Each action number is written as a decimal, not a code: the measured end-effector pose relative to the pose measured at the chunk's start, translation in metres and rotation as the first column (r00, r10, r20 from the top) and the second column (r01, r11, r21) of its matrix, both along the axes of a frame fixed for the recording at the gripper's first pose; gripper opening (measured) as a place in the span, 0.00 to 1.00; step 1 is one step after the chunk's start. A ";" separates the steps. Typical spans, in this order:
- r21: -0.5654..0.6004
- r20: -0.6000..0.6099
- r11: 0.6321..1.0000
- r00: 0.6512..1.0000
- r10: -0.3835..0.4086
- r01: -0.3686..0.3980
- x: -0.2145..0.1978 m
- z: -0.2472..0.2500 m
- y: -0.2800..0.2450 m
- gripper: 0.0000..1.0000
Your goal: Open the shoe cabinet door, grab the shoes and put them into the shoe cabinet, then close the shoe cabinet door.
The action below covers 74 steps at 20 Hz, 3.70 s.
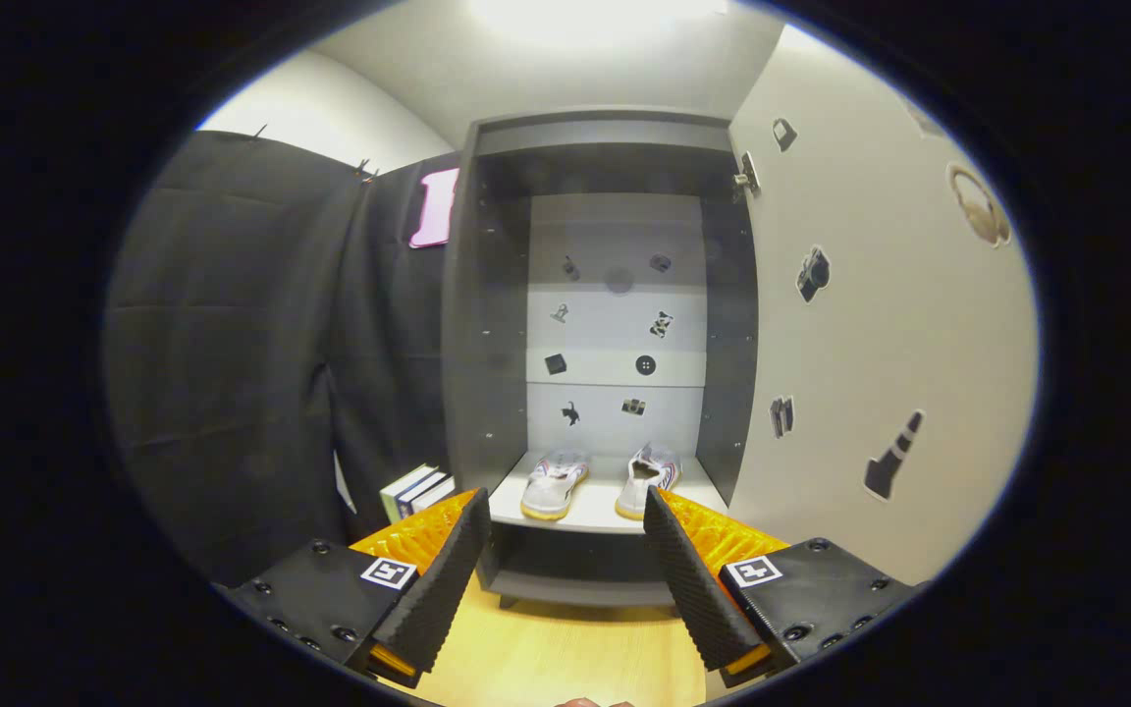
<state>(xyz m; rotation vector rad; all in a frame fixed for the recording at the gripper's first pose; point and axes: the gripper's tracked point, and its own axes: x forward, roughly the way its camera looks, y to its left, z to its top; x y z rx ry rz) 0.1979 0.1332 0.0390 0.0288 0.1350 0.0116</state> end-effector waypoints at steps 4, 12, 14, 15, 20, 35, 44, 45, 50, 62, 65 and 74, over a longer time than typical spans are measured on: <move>0.033 0.008 0.999 1.000 -0.009 0.008 -0.062 0.007 -0.005 0.98; 0.030 0.034 0.994 0.994 -0.106 0.105 -0.145 0.007 -0.072 0.97; 0.048 0.045 0.991 0.991 -0.129 0.127 -0.151 0.009 -0.098 0.97; 0.045 0.053 0.990 0.990 -0.134 0.132 -0.154 0.012 -0.111 0.97; 0.059 0.080 0.994 0.992 -0.098 0.093 -0.143 0.032 -0.187 0.97; 0.090 0.109 0.996 0.994 -0.013 0.003 -0.105 -0.004 -0.312 0.98; 0.024 0.102 0.997 0.991 -0.082 0.080 -0.109 0.007 -0.305 0.96; 0.012 0.108 0.995 0.989 -0.097 0.097 -0.110 0.009 -0.299 0.96; 0.041 0.078 0.988 0.985 -0.151 0.148 -0.106 0.012 -0.298 0.95; 0.188 0.018 0.955 0.972 -0.236 0.228 -0.087 -0.001 -0.193 0.96; 0.257 -0.006 0.941 0.974 -0.228 0.222 -0.078 -0.003 -0.165 0.96; 0.030 0.115 0.980 0.973 -0.201 0.199 -0.013 0.013 -0.069 0.96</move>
